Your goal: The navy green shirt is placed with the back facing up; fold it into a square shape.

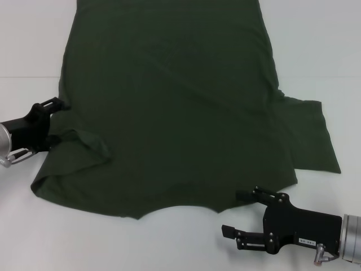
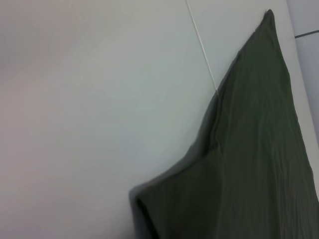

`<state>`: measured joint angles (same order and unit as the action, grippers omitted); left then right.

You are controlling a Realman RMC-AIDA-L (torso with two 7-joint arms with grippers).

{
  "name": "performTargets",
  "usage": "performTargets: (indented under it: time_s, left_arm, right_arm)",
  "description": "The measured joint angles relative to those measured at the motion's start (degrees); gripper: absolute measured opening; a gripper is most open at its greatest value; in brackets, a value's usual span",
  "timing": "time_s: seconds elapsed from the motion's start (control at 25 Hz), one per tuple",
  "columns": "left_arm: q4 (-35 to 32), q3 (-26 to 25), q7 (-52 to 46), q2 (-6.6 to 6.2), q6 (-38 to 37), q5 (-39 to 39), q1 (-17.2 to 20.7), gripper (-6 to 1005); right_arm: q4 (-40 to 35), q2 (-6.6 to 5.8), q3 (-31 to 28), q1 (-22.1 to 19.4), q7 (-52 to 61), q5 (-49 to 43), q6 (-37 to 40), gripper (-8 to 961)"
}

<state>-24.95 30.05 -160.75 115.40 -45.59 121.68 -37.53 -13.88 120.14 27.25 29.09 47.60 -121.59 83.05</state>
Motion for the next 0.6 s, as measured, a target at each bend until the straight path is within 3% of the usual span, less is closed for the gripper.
performTargets:
  time_s: [0.2,0.32,0.6]
  left_arm:
    - [0.0,0.1,0.4,0.10,0.3,0.1,0.0,895]
    - [0.5,0.4,2.3,0.10,0.6,-0.3,-0.1,737]
    - [1.3,0.5,3.8,0.02,0.6,-0.7,-0.9,583]
  right_arm:
    - [0.0,0.00,0.0,0.0,0.0,0.0,0.0,925]
    - [0.0,0.00,0.0,0.0,-0.1,0.1,-0.1,925]
    - [0.1,0.00,0.0,-0.3,-0.4,0.2,0.0,925]
